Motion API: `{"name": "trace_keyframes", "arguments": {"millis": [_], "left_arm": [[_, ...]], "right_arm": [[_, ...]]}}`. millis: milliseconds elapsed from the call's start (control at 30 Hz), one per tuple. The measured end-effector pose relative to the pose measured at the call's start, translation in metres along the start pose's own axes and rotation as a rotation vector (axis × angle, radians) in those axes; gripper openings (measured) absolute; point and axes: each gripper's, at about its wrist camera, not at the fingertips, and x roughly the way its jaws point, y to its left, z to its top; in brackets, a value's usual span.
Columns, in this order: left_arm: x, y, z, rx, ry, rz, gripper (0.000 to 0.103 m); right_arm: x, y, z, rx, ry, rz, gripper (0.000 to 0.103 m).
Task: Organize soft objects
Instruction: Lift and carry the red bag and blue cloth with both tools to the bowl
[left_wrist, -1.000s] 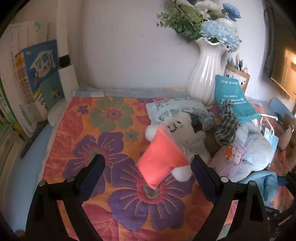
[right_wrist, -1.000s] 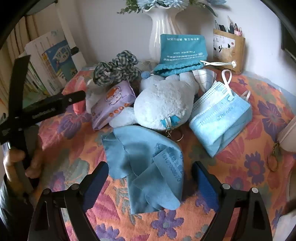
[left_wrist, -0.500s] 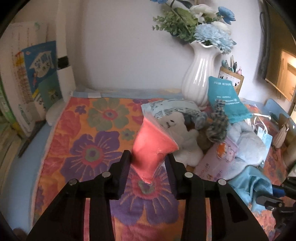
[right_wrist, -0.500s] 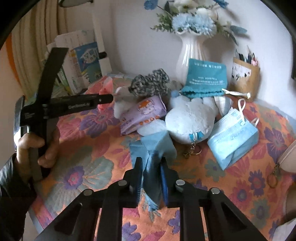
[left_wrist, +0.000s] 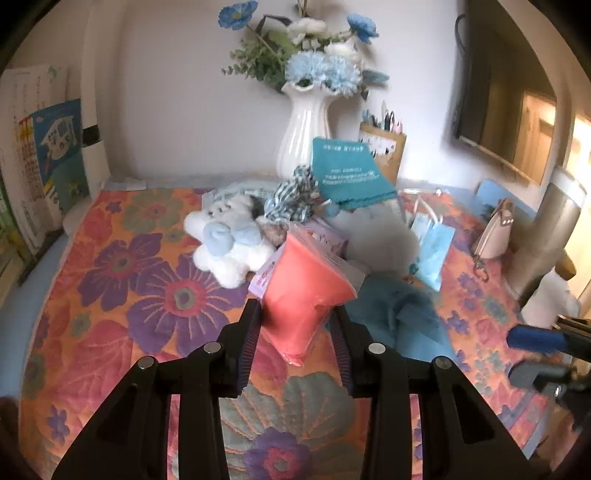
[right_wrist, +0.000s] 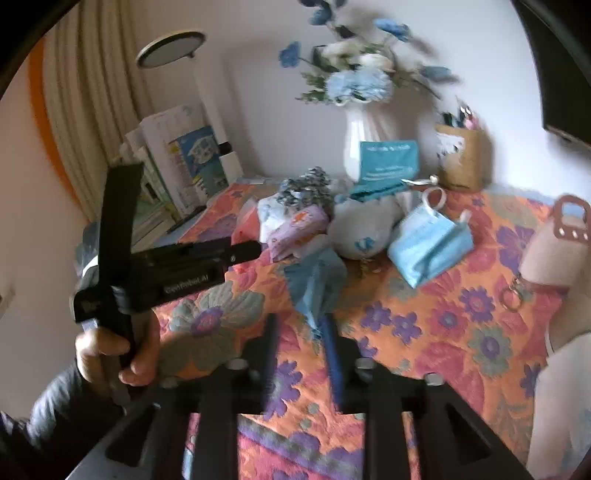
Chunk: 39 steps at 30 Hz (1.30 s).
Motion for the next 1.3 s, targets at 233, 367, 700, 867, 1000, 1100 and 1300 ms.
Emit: {"name": "trace_keyframes", "arguments": {"millis": [233, 367, 700, 867, 1000, 1100, 1300], "left_arm": [[-0.013, 0.02, -0.003, -0.102, -0.063, 0.002, 0.035], [-0.014, 0.025, -0.003, -0.125, -0.07, -0.001, 0.035], [-0.011, 0.022, -0.004, -0.111, -0.059, -0.01, 0.035], [-0.006, 0.017, -0.003, -0.078, -0.028, -0.023, 0.035], [-0.01, -0.001, -0.001, -0.033, -0.012, -0.018, 0.035], [-0.024, -0.019, -0.002, -0.068, -0.029, -0.113, 0.035], [-0.058, -0.096, 0.004, 0.074, -0.067, -0.207, 0.035]], "right_arm": [[0.06, 0.015, 0.017, -0.076, 0.158, -0.148, 0.087], [0.107, 0.012, 0.031, -0.001, 0.238, -0.141, 0.073], [0.108, 0.02, 0.031, 0.001, 0.15, -0.266, 0.011], [0.043, 0.003, 0.017, 0.09, 0.039, -0.161, 0.011], [-0.004, -0.001, 0.01, 0.124, -0.03, -0.13, 0.011], [-0.033, -0.005, 0.008, 0.14, -0.069, -0.133, 0.011], [-0.087, -0.022, 0.004, 0.175, -0.134, -0.159, 0.011]]}}
